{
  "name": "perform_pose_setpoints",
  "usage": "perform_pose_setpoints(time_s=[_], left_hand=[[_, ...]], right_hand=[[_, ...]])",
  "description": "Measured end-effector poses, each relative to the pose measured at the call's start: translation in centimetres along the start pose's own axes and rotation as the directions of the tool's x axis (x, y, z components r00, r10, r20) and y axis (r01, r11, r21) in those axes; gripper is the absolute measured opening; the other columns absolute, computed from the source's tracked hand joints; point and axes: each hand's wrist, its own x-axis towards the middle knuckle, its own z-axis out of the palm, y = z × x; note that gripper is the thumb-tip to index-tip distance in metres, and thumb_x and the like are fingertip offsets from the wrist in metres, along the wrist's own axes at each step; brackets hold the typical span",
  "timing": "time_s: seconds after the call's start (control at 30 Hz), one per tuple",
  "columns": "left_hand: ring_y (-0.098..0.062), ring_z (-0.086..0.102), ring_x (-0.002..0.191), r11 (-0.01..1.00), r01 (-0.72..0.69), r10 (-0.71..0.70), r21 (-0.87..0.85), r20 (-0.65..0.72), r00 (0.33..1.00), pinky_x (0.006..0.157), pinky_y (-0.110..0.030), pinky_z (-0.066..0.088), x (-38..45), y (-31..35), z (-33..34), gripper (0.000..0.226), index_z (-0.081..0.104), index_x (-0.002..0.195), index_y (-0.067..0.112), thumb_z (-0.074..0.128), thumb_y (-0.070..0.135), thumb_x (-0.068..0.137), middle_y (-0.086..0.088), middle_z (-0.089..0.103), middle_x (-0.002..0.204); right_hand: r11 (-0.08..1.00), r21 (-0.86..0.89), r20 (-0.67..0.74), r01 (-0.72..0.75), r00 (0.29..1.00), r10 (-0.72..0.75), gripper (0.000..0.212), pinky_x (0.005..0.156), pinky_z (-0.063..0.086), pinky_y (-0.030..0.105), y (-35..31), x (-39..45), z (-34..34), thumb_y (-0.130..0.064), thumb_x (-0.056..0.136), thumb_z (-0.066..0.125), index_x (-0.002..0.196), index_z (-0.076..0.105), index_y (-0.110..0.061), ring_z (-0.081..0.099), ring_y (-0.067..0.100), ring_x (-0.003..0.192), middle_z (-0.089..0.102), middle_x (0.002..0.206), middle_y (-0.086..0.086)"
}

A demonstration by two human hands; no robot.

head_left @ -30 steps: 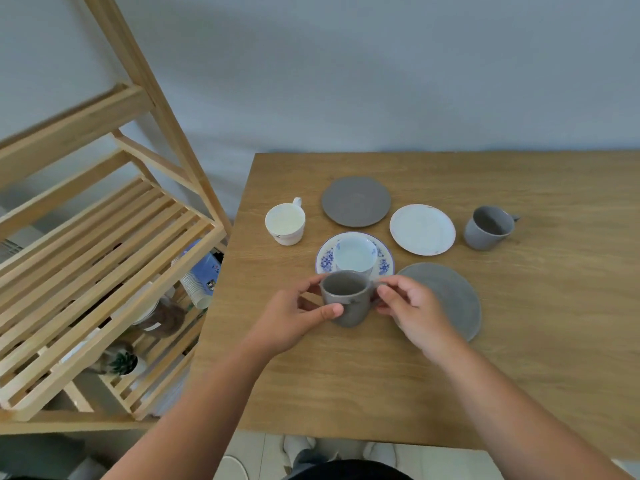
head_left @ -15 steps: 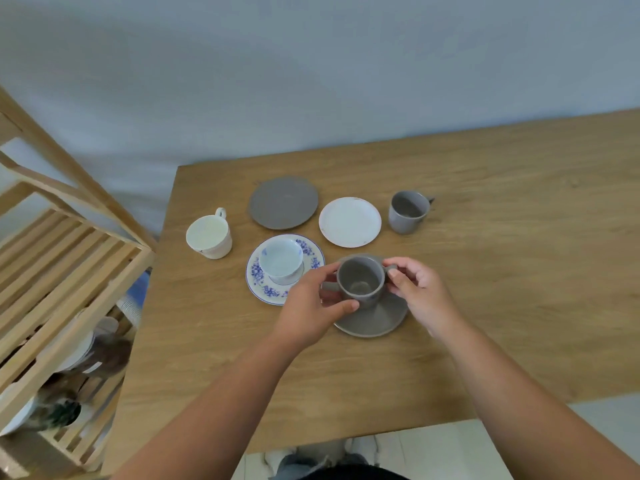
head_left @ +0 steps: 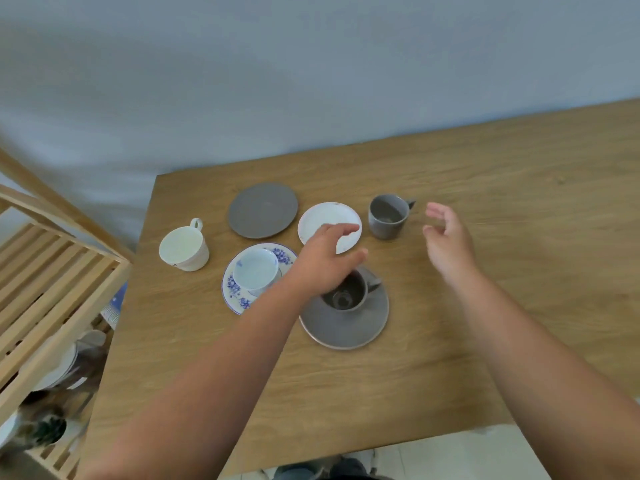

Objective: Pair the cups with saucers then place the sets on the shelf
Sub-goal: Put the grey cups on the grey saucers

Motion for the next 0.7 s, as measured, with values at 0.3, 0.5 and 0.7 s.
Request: perform_pose_setpoints(time_s=[0.3,0.5,0.7], left_hand=[[-0.022,0.058,0.121,0.971,-0.007,-0.017,0.239,0.098,0.995,0.094,-0.031,0.046,9.3,1.5,1.3,0.075,0.048,0.143,0.019,0.081,0.033,0.076,-0.002,0.060,0.136],[-0.017,0.061,0.112,0.979,-0.073,0.061,0.188,0.072,0.996,0.097,-0.038,0.050,9.4,1.6,2.4,0.071,0.055,0.132,0.023,0.086,0.037,0.069,0.002,0.068,0.122],[-0.008,0.064,0.100,0.991,-0.132,0.131,0.035,0.012,0.991,0.091,-0.027,0.051,8.3,1.9,0.1,0.066,0.059,0.133,0.025,0.083,0.040,0.074,0.009,0.071,0.113]], right_hand=[[0.899,0.381,0.298,-0.217,0.949,0.102,0.031,0.086,0.050,0.030,0.5,4.6,1.7,-0.017,0.101,0.045,0.131,0.052,-0.025,0.062,0.018,0.103,0.060,0.124,0.004],[0.908,0.397,0.261,-0.135,0.965,0.029,0.012,0.079,0.052,0.029,0.8,4.1,1.1,-0.020,0.098,0.053,0.097,0.063,-0.025,0.064,0.021,0.099,0.065,0.107,0.005],[0.913,0.407,0.248,-0.037,0.966,-0.072,0.012,0.069,0.059,0.022,-1.9,3.8,0.3,-0.015,0.098,0.052,0.102,0.062,-0.010,0.067,0.018,0.086,0.067,0.100,0.010]])
